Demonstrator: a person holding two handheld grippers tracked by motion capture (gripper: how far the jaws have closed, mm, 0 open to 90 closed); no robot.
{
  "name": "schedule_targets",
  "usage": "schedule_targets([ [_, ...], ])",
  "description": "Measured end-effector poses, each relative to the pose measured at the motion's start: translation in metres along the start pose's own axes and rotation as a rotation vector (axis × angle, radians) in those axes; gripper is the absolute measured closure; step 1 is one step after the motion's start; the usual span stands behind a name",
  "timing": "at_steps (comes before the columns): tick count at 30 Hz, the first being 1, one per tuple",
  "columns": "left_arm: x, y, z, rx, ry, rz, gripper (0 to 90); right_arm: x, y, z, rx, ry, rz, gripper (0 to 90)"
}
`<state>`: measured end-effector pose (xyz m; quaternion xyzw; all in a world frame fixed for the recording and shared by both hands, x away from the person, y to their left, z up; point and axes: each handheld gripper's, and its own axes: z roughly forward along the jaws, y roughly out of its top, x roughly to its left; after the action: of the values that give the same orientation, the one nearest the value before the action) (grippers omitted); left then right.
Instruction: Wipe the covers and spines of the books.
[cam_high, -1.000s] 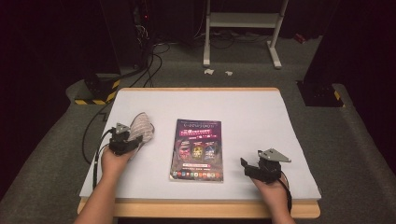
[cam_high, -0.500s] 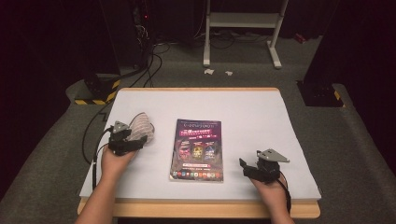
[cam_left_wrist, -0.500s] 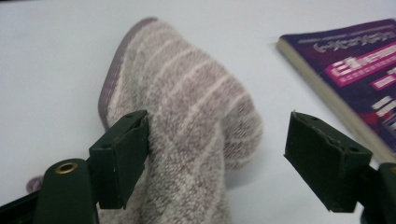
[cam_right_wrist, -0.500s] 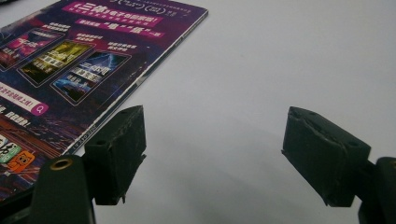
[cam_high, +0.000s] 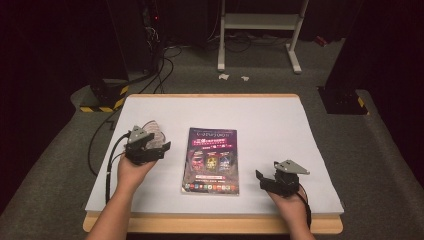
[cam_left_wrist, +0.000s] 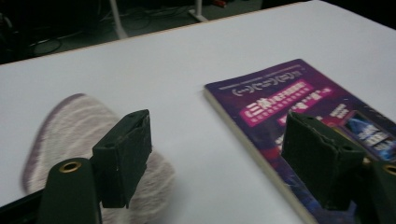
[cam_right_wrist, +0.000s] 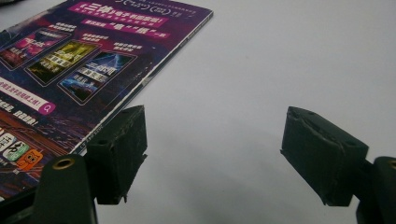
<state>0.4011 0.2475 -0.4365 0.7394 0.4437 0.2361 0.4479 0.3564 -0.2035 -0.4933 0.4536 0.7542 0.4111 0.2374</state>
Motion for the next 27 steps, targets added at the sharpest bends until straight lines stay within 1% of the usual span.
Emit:
schedule_targets([
  [2,-0.007,-0.001,0.003,0.000,-0.037,-0.010,25.9,0.001,0.000,0.000,0.001,0.000,-0.003,22.4],
  [3,-0.012,-0.003,0.004,0.000,-0.049,-0.012,25.9,0.001,0.000,0.000,0.003,0.002,0.001,22.7],
  [4,-0.015,-0.004,0.005,0.002,-0.054,-0.008,26.1,0.002,0.000,0.000,0.003,0.003,-0.004,22.9],
  [5,-0.015,-0.004,0.005,0.002,-0.054,-0.008,26.1,0.002,0.000,0.000,0.003,0.004,-0.004,23.0],
  [6,-0.025,-0.009,0.009,0.020,-0.066,0.005,25.6,0.003,0.000,0.001,0.004,0.005,-0.005,23.2],
  [9,-0.035,-0.017,0.013,0.044,-0.083,0.015,24.4,0.006,0.000,0.002,0.008,0.012,-0.004,24.7],
  [10,-0.035,-0.017,0.013,0.044,-0.083,0.015,24.4,0.006,0.000,0.002,0.008,0.012,-0.004,24.7],
  [11,-0.040,-0.021,0.015,0.062,-0.102,0.016,24.6,0.010,0.001,0.002,-0.002,0.021,-0.024,26.2],
  [12,-0.046,-0.027,0.017,0.091,-0.119,0.021,25.8,0.012,0.002,0.002,-0.002,0.021,-0.027,26.3],
  [13,-0.050,-0.030,0.018,0.113,-0.125,0.023,26.2,0.014,0.002,0.003,0.000,0.023,-0.029,26.6],
  [17,-0.068,-0.041,0.018,0.139,-0.145,0.030,25.7,0.023,0.002,0.005,0.003,0.047,-0.045,30.0],
  [18,-0.072,-0.044,0.019,0.149,-0.149,0.037,25.5,0.025,0.002,0.005,0.003,0.051,-0.048,30.4],
  [19,-0.076,-0.047,0.019,0.154,-0.151,0.053,25.5,0.028,0.002,0.005,0.006,0.055,-0.049,30.9],
  [21,-0.080,-0.050,0.020,0.167,-0.159,0.066,26.2,0.034,0.003,0.005,0.008,0.071,-0.063,31.7],
  [22,-0.082,-0.051,0.022,0.174,-0.163,0.069,28.4,0.037,0.003,0.006,0.007,0.065,-0.071,34.8],
  [23,-0.082,-0.052,0.023,0.179,-0.164,0.074,28.7,0.041,0.003,0.006,0.002,0.055,-0.083,36.3],
  [24,-0.083,-0.054,0.023,0.186,-0.166,0.080,28.7,0.043,0.004,0.007,-0.001,0.056,-0.095,37.1],
  [27,-0.084,-0.058,0.026,0.213,-0.173,0.075,28.7,0.050,0.007,0.009,0.006,0.068,-0.110,36.9],
])
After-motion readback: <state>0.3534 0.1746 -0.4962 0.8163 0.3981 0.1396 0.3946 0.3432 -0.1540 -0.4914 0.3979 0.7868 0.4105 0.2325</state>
